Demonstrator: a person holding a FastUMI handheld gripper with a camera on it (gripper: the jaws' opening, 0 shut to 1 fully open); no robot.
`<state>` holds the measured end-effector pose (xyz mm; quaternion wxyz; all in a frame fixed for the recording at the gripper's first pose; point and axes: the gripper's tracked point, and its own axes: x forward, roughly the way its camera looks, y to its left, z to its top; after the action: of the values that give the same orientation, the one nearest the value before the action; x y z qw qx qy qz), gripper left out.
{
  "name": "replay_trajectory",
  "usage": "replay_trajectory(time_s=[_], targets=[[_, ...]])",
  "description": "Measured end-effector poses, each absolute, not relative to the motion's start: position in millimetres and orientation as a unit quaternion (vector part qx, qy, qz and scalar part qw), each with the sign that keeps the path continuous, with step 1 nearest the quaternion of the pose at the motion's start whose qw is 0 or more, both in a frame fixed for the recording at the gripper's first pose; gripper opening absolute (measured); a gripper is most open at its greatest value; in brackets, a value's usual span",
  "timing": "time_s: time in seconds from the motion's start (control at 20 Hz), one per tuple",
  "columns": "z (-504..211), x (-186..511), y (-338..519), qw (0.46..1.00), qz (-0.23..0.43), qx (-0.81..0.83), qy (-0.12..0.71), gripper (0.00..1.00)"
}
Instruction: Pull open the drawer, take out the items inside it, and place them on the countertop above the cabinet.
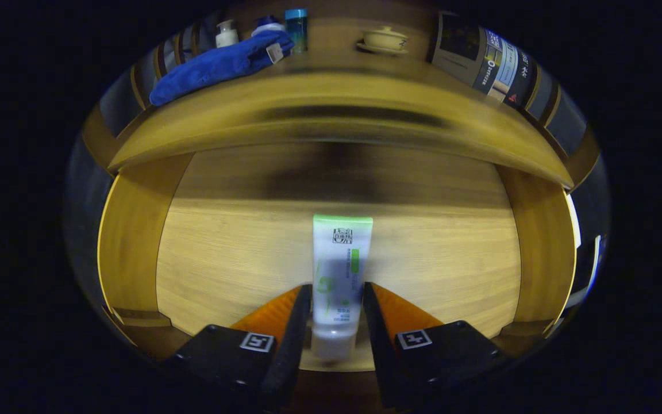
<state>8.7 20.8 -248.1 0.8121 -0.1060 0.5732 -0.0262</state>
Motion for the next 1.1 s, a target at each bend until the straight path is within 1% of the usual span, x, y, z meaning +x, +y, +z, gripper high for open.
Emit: replay_trajectory(time_s=[0.05, 0.3, 0.4, 0.65, 0.9, 1.1], targets=[[-246.7, 8.6, 23.5, 0.812, -0.027, -0.102, 0.575, 0.59], [-239.8, 15.4, 25.6, 0.826, -0.030, -0.062, 0.560, 0.39], [-235.5, 15.7, 28.4, 0.831, -0.030, -0.065, 0.552, 0.39], [-197.1, 4.6, 39.3, 0.842, -0.017, -0.071, 0.535, 0.39], [-143.5, 6.5, 41.5, 0.856, -0.007, -0.084, 0.509, 0.39], [-96.8, 26.0, 47.8, 0.870, -0.002, -0.079, 0.486, 0.39]])
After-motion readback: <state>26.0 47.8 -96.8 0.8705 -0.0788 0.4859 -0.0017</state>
